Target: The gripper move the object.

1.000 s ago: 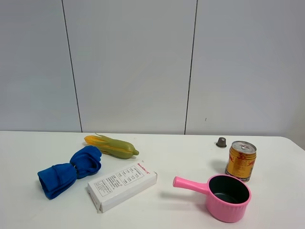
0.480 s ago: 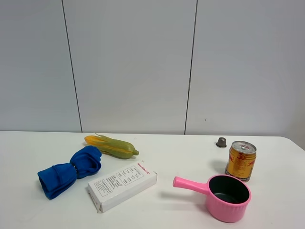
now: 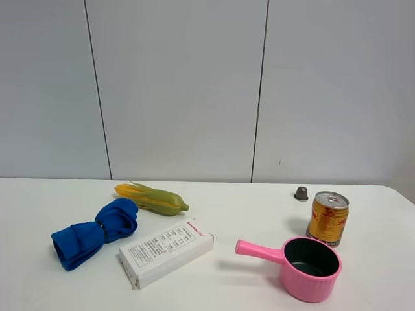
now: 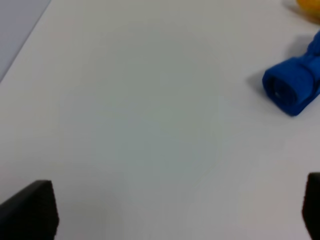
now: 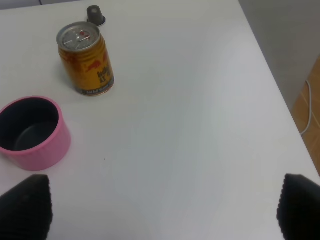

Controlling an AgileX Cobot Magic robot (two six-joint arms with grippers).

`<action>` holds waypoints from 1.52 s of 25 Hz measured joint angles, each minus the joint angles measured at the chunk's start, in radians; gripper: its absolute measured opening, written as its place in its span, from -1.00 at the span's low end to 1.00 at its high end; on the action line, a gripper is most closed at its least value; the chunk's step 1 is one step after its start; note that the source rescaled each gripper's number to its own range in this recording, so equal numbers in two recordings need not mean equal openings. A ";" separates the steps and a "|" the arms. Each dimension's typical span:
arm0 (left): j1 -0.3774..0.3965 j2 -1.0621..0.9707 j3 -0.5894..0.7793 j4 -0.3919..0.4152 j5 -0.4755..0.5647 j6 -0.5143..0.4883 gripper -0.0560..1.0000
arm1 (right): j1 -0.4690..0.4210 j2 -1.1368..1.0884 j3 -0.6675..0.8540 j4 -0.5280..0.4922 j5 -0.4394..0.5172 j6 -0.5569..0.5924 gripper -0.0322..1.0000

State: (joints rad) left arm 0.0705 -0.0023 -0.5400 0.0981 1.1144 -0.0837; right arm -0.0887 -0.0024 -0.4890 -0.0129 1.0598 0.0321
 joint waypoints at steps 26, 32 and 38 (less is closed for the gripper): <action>0.000 -0.002 0.033 -0.073 -0.052 0.062 1.00 | 0.000 0.000 0.000 0.000 0.000 0.000 1.00; 0.000 -0.002 0.033 -0.073 -0.053 0.062 1.00 | 0.000 0.000 0.000 0.000 0.000 0.000 1.00; 0.000 -0.002 0.033 -0.073 -0.053 0.063 1.00 | 0.000 0.000 0.000 0.000 0.000 0.000 1.00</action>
State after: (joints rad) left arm 0.0705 -0.0043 -0.5071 0.0254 1.0614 -0.0202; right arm -0.0887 -0.0024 -0.4890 -0.0129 1.0598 0.0321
